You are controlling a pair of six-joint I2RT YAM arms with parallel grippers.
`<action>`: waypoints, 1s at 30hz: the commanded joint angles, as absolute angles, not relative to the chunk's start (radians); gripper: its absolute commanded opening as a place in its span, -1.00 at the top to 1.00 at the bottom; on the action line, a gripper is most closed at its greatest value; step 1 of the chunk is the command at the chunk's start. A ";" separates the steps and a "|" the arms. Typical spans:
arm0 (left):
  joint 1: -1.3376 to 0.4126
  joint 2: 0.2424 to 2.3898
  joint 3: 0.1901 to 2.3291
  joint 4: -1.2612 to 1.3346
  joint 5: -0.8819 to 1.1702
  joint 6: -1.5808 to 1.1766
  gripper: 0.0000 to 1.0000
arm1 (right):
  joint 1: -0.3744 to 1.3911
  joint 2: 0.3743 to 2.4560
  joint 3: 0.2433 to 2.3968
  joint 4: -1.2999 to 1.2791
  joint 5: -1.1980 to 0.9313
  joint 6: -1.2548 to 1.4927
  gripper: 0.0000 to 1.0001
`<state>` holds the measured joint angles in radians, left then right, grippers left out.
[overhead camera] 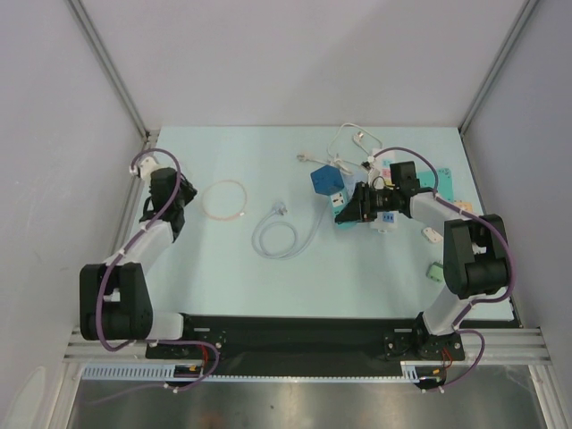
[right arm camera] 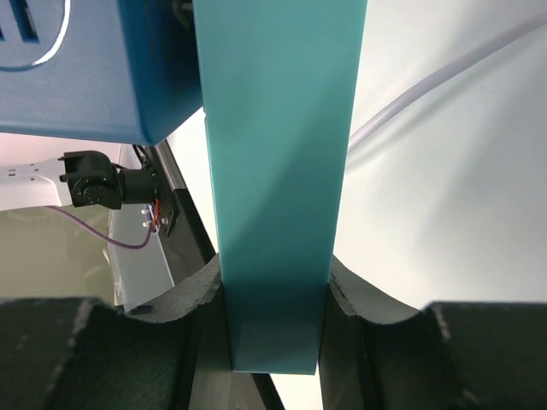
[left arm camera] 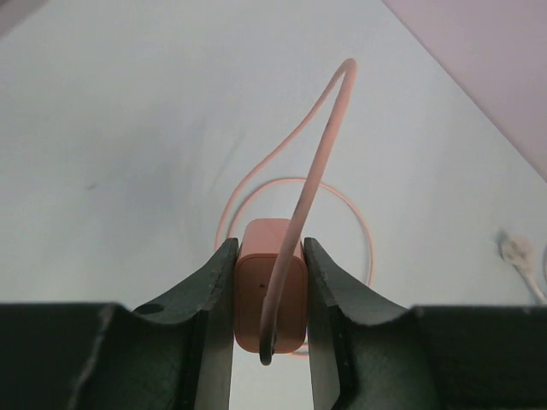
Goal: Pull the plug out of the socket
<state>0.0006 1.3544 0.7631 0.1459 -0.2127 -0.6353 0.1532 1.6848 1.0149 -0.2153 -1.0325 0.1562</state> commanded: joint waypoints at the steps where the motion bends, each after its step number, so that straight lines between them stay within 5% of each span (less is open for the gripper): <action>1: 0.047 1.376 0.822 0.123 -0.337 -0.611 1.00 | 0.153 1.624 1.037 -0.160 -1.114 0.115 1.00; 8: 0.150 1.462 0.893 0.069 -0.327 -0.592 1.00 | 0.153 1.631 1.042 -0.164 -1.114 0.114 1.00; 23: 0.278 1.815 1.028 0.077 0.313 -0.603 0.94 | 0.153 1.646 1.057 -0.195 -1.117 0.091 1.00; 25: 0.282 1.830 1.028 0.078 0.322 -0.603 0.73 | 0.152 1.646 1.057 -0.195 -1.117 0.089 1.00; 30: 0.290 1.793 1.017 0.078 0.324 -0.583 -0.21 | 0.156 1.654 1.066 -0.210 -1.120 0.080 1.00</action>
